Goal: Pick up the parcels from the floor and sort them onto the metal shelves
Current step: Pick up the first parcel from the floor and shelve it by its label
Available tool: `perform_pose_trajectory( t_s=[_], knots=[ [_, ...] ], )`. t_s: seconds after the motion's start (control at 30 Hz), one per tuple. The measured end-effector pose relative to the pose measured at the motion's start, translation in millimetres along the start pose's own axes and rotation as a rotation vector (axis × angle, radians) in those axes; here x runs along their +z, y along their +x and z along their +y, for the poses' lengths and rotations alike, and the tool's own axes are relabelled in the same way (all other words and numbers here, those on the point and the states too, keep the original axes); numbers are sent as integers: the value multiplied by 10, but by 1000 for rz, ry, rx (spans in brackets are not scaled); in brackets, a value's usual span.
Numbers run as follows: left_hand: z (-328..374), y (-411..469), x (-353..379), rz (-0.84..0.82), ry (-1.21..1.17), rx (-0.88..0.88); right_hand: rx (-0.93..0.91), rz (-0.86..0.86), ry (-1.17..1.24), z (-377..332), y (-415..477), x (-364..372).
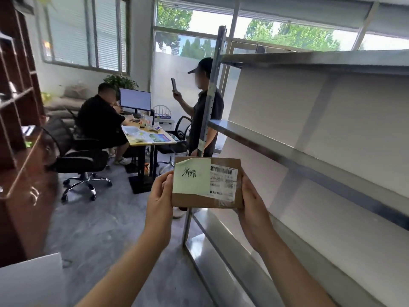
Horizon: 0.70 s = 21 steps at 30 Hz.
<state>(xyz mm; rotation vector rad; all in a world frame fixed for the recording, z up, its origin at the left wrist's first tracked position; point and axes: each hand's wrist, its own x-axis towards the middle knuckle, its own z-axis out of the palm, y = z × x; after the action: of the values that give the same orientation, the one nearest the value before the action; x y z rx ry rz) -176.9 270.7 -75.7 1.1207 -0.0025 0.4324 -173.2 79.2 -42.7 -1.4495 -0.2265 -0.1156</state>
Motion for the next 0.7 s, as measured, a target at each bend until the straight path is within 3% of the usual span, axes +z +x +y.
perform_pose_trajectory(
  t_s=[0.27, 0.7],
  knots=[
    [-19, 957, -832, 50, 42, 13, 48, -76, -7, 523, 898, 879],
    [-424, 1722, -1409, 117, 104, -66, 132, -113, 44, 1222, 1609, 1414]
  ],
)
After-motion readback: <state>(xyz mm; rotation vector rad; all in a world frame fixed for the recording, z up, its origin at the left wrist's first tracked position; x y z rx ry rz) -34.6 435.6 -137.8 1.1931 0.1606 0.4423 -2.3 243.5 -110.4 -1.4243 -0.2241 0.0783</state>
